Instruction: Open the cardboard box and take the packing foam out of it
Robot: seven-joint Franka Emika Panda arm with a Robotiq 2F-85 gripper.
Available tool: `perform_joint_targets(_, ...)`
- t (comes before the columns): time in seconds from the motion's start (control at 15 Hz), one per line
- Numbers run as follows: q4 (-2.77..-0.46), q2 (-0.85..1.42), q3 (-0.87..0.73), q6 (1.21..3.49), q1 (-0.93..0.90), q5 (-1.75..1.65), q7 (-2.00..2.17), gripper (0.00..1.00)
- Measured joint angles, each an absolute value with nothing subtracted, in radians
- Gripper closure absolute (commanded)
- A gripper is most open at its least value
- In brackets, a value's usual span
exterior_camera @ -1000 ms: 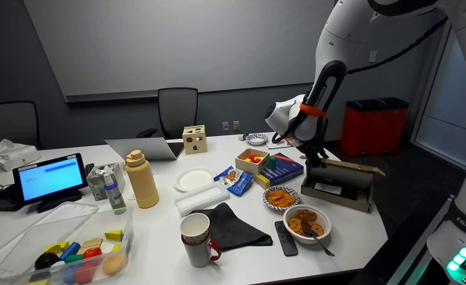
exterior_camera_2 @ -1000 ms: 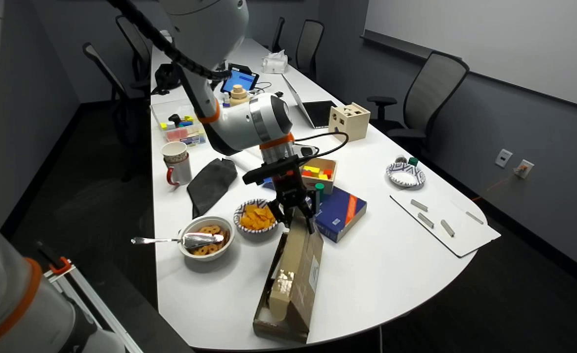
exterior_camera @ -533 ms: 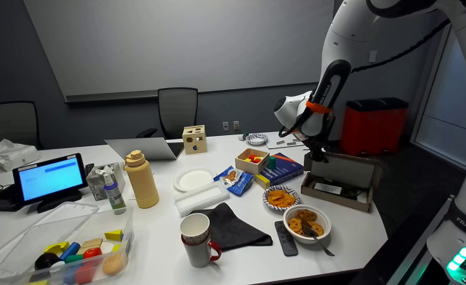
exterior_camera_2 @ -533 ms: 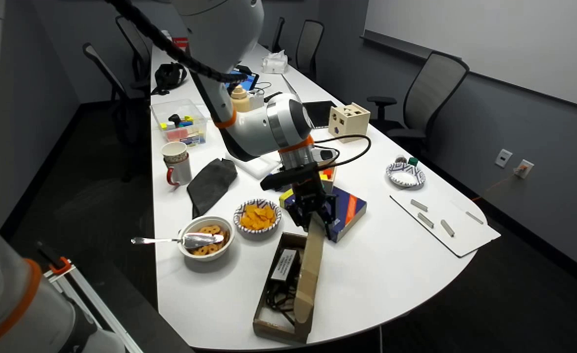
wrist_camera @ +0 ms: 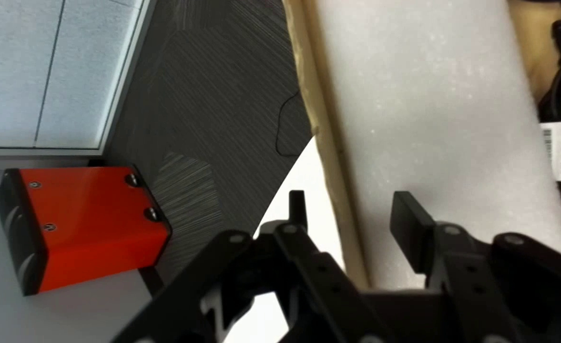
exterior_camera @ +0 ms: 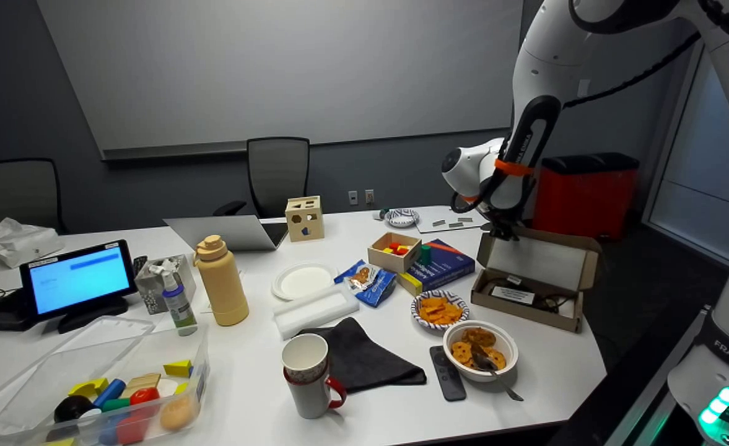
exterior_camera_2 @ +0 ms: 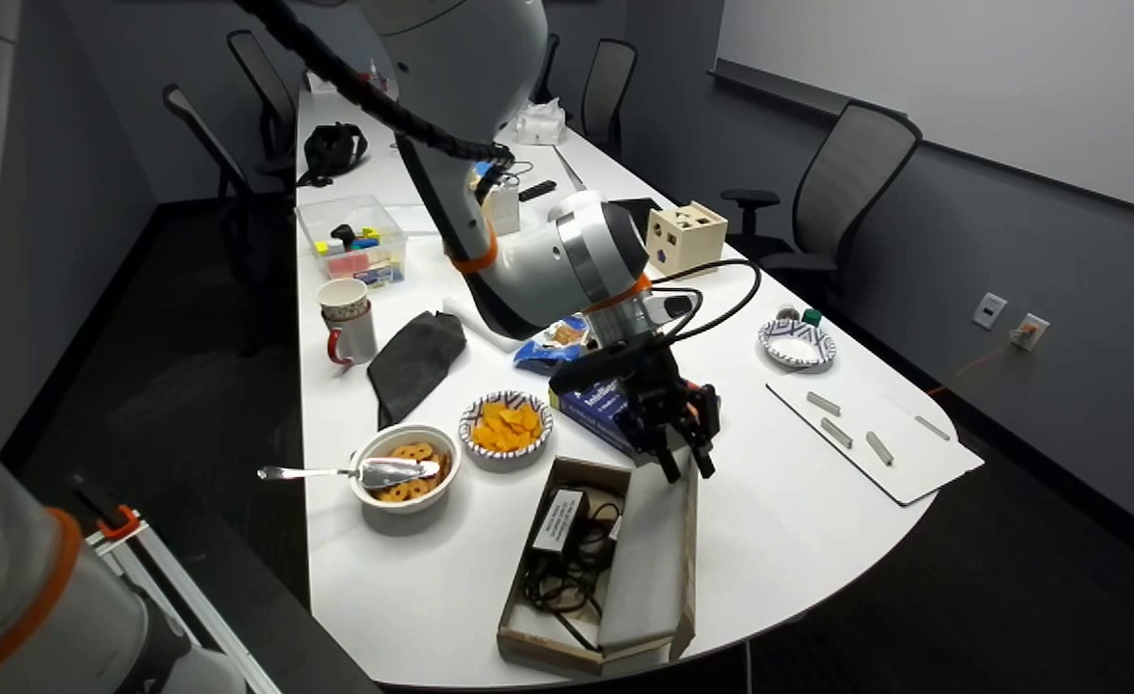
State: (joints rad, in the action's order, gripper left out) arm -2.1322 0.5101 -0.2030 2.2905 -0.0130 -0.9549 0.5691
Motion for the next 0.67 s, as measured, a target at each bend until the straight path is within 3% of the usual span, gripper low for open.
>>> perform_joint_targets(0.67,-2.118,0.636,-0.21,2.229,-0.019,-1.305,1.058,0.75)
